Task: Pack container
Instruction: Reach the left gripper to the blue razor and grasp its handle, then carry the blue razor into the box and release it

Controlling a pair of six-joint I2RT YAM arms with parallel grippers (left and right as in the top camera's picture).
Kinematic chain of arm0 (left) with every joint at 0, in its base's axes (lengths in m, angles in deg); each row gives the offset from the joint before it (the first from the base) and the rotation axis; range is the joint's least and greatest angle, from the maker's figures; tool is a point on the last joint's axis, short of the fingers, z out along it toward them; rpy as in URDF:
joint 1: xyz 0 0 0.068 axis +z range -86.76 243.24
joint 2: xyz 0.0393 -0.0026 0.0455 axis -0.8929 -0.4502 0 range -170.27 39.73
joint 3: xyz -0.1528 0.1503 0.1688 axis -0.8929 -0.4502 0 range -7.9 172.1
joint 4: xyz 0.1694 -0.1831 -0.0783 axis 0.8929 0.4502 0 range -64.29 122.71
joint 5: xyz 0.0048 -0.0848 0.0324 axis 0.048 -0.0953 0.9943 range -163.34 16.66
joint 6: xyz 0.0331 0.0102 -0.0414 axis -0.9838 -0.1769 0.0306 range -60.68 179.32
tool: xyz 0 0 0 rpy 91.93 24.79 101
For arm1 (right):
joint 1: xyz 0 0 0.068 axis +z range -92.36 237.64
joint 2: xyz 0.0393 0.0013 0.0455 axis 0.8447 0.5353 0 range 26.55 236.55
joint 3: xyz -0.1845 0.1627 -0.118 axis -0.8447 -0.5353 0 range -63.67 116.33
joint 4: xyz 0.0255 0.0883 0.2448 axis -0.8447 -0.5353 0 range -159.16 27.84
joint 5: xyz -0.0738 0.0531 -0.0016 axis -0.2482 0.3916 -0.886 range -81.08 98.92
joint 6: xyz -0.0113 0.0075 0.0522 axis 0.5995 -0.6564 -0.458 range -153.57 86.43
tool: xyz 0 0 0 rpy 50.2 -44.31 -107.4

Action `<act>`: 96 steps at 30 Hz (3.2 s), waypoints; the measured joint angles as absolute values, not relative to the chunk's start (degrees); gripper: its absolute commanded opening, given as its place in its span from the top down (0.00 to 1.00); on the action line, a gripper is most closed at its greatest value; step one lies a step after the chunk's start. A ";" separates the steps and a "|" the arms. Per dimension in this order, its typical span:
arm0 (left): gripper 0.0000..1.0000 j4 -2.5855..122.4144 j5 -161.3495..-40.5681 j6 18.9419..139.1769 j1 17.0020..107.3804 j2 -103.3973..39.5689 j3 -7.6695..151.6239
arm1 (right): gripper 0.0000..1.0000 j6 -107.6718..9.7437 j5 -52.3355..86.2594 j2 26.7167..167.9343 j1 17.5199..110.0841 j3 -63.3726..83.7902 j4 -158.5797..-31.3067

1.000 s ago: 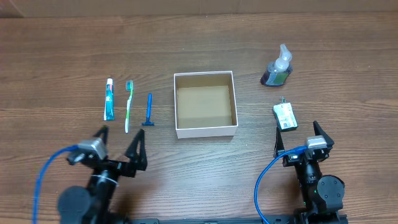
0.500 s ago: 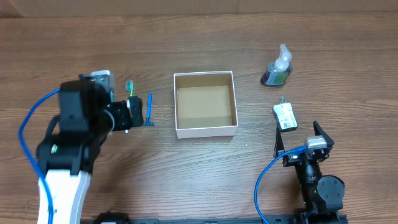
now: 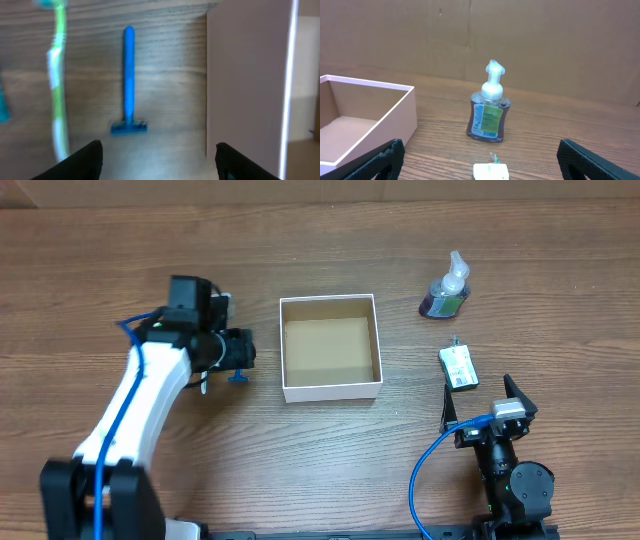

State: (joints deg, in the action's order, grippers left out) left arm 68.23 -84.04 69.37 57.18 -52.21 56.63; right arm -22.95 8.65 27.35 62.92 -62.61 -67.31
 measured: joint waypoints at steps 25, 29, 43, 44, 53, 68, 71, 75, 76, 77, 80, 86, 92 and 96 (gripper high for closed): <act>0.50 56.10 -73.57 69.17 54.68 -68.10 56.83 | 0.00 -22.98 8.67 27.33 62.92 -62.61 -67.33; 0.59 55.64 -73.68 69.17 54.68 -68.82 56.87 | 0.00 -22.98 8.67 27.33 62.92 -62.61 -67.33; 0.84 54.94 -73.73 69.17 54.68 -68.93 56.90 | 0.00 -23.00 8.67 27.33 62.92 -62.61 -67.33; 0.85 54.94 -73.70 69.17 54.68 -68.95 56.87 | 0.00 -22.98 8.67 27.33 62.92 -62.61 -67.33; 0.93 55.31 -72.65 69.17 54.68 -68.95 57.05 | 0.00 -22.95 8.67 27.33 62.92 -62.61 -67.31; 0.96 77.35 -71.65 69.63 54.68 -68.91 75.52 | 0.00 -22.95 8.67 27.33 62.92 -62.61 -67.28; 0.96 82.07 -71.54 70.07 54.44 -68.25 80.41 | 0.00 -22.95 8.67 27.33 62.92 -62.61 -67.33; 0.96 86.24 -71.50 71.77 52.69 -65.24 85.83 | 0.00 -22.98 8.69 27.35 62.92 -62.61 -67.31; 0.96 86.81 -71.50 72.62 51.84 -64.01 86.91 | 0.00 -22.98 8.69 27.33 62.92 -62.61 -67.33; 0.96 87.07 -71.52 73.26 50.92 -62.66 87.76 | 0.00 -22.95 8.67 27.33 62.92 -62.61 -67.33; 0.95 87.51 -71.54 76.21 46.95 -57.63 88.87 | 0.00 -22.95 8.67 27.33 62.92 -62.61 -67.33; 0.95 87.40 -71.39 81.74 38.95 -55.25 89.11 | 0.00 -22.98 8.67 27.35 62.92 -62.61 -67.33; 0.95 85.32 -71.32 86.35 33.13 -58.15 89.11 | 0.00 -22.95 8.67 27.33 62.92 -62.61 -67.28; 0.94 85.15 -70.16 89.54 30.92 -61.54 89.11 | 0.00 -22.95 8.67 27.35 62.92 -62.61 -67.33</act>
State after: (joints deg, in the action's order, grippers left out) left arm 85.15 -70.16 89.54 30.92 -61.54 89.11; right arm -22.95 8.67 27.35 62.92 -62.61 -67.33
